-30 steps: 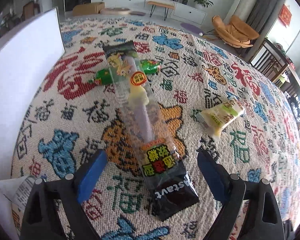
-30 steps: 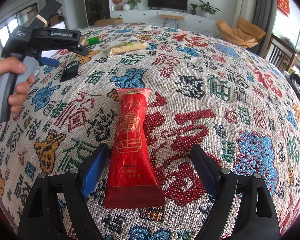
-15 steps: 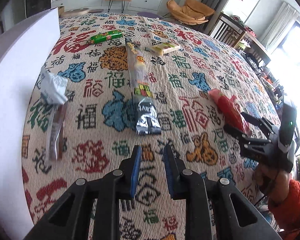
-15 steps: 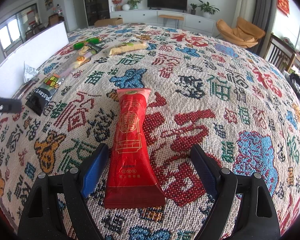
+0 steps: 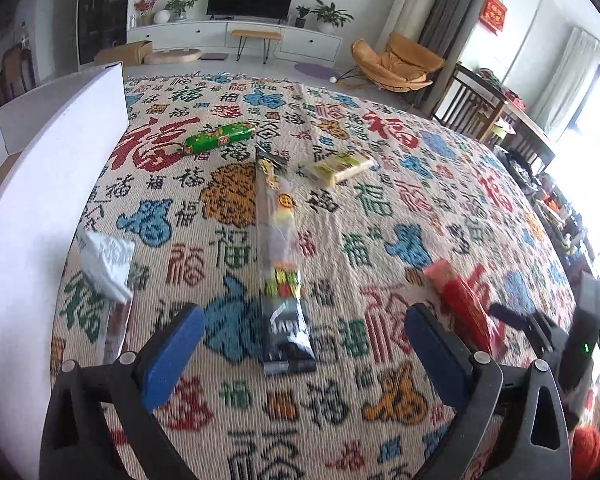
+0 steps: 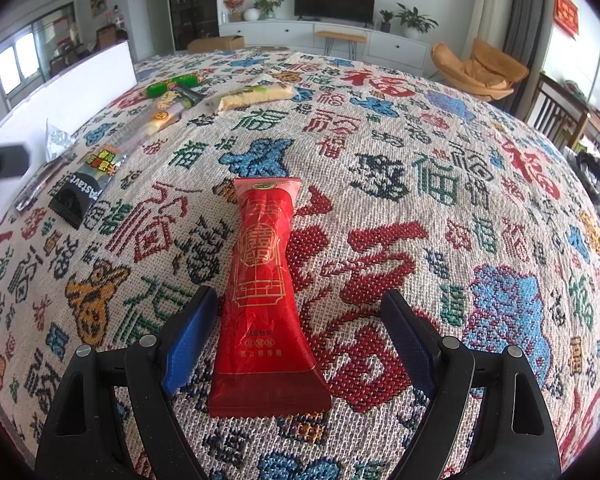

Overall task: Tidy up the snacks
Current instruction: 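Grasp the black Astave packet with the left tool and lift it, then carry the Astave packet and red snack bar into the white box and open both tools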

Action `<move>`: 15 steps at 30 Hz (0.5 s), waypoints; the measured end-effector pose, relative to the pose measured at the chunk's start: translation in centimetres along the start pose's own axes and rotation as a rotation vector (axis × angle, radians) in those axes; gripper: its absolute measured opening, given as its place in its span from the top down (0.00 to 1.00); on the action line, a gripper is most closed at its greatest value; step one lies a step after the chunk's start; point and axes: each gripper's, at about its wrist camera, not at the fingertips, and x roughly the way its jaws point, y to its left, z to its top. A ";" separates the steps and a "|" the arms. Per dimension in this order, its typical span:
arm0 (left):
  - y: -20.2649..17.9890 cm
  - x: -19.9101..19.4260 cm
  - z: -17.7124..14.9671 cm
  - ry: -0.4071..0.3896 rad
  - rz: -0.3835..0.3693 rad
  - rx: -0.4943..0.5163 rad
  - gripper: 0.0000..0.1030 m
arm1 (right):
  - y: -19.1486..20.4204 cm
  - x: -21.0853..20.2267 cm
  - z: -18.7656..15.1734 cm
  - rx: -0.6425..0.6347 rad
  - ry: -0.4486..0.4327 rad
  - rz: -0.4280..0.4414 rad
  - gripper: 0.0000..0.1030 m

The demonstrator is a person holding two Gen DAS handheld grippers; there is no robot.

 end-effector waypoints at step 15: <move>1.2 -0.1 -1.7 -0.027 -0.033 0.004 0.88 | -0.4 0.0 -0.2 0.026 0.001 0.030 0.16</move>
